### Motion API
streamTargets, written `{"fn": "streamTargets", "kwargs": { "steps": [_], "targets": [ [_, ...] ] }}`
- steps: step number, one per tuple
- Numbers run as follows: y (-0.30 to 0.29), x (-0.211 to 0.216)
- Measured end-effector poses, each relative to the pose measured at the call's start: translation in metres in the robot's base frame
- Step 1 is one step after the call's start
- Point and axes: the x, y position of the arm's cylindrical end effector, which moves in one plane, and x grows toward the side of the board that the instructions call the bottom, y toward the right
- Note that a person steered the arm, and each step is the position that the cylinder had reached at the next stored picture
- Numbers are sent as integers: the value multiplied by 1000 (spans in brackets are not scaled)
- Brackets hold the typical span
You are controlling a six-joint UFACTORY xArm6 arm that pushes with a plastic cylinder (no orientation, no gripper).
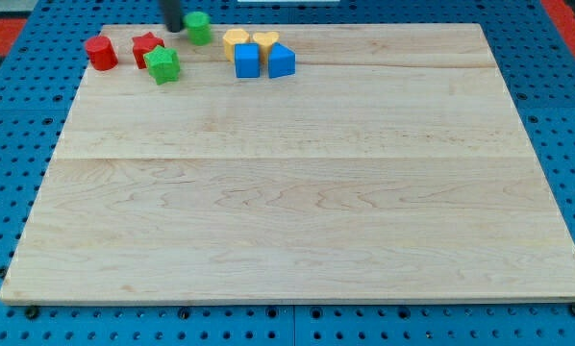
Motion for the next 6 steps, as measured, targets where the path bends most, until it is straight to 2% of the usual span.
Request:
{"fn": "streamTargets", "kwargs": {
  "steps": [2,3,4,6],
  "targets": [
    [18,-1],
    [58,1],
    [138,1],
    [137,0]
  ]
}}
